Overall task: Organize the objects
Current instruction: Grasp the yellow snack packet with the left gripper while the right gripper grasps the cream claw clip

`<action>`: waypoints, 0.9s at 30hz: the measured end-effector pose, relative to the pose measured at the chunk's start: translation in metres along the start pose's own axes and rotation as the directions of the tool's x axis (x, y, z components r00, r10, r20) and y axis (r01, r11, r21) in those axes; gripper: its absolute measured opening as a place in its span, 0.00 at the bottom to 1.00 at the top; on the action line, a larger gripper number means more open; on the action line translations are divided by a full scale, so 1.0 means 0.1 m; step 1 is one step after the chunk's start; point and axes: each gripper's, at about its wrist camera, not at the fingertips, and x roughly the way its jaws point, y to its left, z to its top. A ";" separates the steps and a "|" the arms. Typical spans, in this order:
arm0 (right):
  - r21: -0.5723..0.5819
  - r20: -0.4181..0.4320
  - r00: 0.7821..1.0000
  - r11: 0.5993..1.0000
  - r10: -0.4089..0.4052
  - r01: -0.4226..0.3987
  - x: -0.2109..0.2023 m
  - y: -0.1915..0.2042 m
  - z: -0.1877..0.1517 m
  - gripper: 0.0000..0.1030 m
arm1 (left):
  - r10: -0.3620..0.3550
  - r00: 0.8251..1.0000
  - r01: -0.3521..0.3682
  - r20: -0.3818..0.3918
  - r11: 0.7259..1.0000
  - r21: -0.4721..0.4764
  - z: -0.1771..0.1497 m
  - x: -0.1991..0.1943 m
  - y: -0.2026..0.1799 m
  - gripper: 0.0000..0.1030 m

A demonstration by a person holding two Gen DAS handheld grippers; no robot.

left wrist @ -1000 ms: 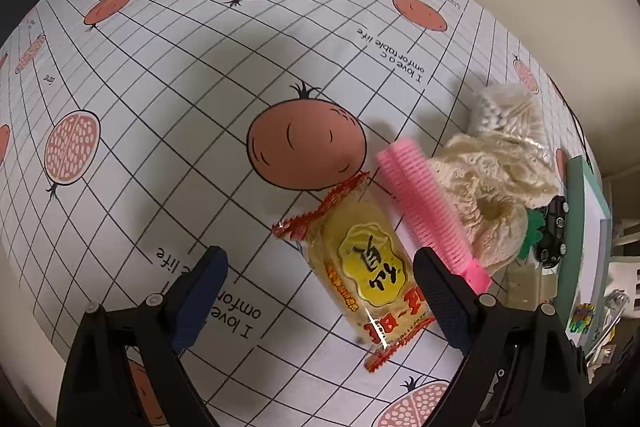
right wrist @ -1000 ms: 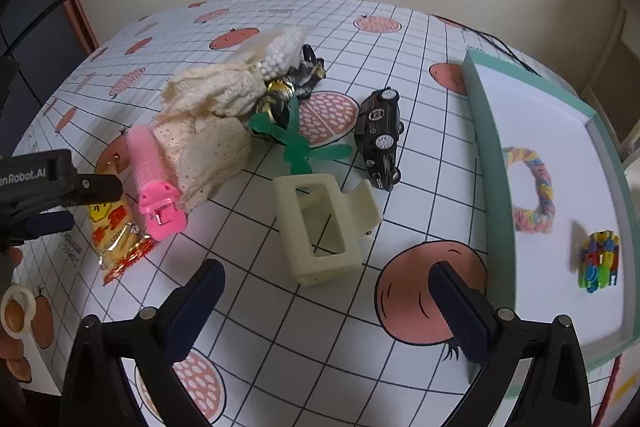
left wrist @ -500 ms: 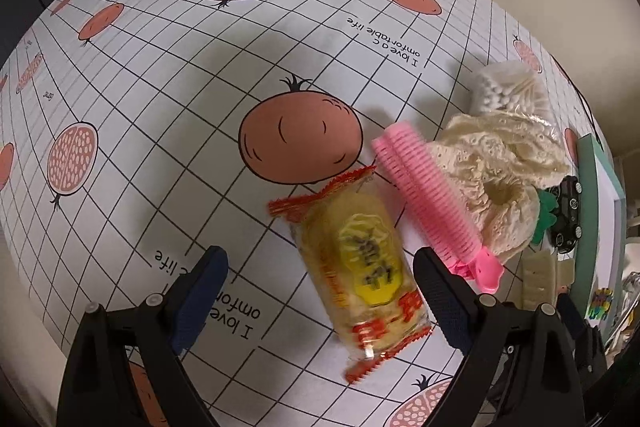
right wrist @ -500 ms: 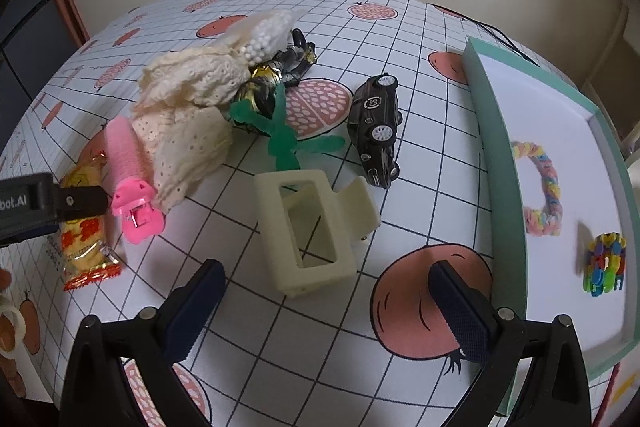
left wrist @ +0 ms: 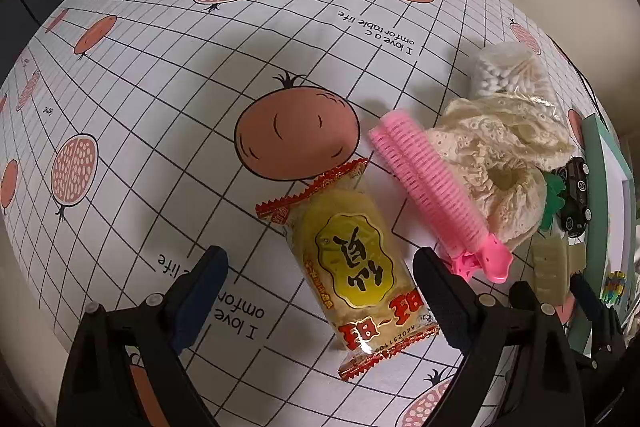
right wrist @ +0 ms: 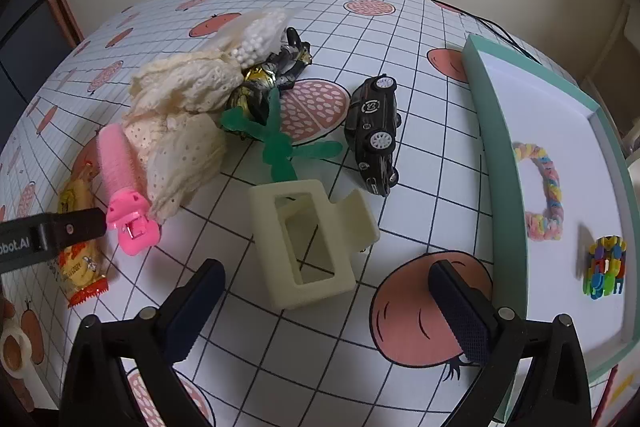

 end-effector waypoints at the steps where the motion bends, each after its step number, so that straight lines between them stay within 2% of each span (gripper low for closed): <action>1: 0.002 0.004 1.000 1.000 -0.001 0.001 0.00 0.01 0.00 0.98 | 0.002 1.000 -0.002 0.000 1.000 0.002 0.00 0.00 0.00 0.91; 7: 0.003 0.045 0.999 1.000 -0.004 0.004 -0.02 0.05 0.02 0.86 | 0.003 1.000 -0.003 0.000 1.000 0.014 0.00 -0.02 0.02 0.89; 9: -0.009 0.054 0.999 1.000 0.002 -0.002 -0.04 0.08 0.02 0.78 | 0.008 1.000 -0.008 0.006 1.000 0.025 0.00 -0.03 0.02 0.85; 13: -0.017 0.069 0.998 1.000 0.007 -0.006 -0.07 0.07 0.00 0.69 | 0.018 1.000 -0.018 0.012 0.999 0.034 -0.01 -0.05 0.02 0.81; 18: -0.009 0.088 0.996 1.000 0.009 -0.008 -0.11 0.00 -0.03 0.52 | 0.024 0.999 -0.025 0.024 0.998 0.053 -0.01 -0.08 0.01 0.67; 24: -0.024 0.095 0.995 1.000 0.019 -0.017 -0.13 -0.05 -0.08 0.52 | 0.025 0.999 -0.028 0.037 0.997 0.069 0.00 -0.13 0.02 0.47; 27: -0.027 0.094 0.995 0.999 0.021 -0.019 -0.14 -0.06 -0.10 0.52 | 0.009 0.999 -0.011 0.035 0.997 0.074 0.00 -0.15 0.05 0.42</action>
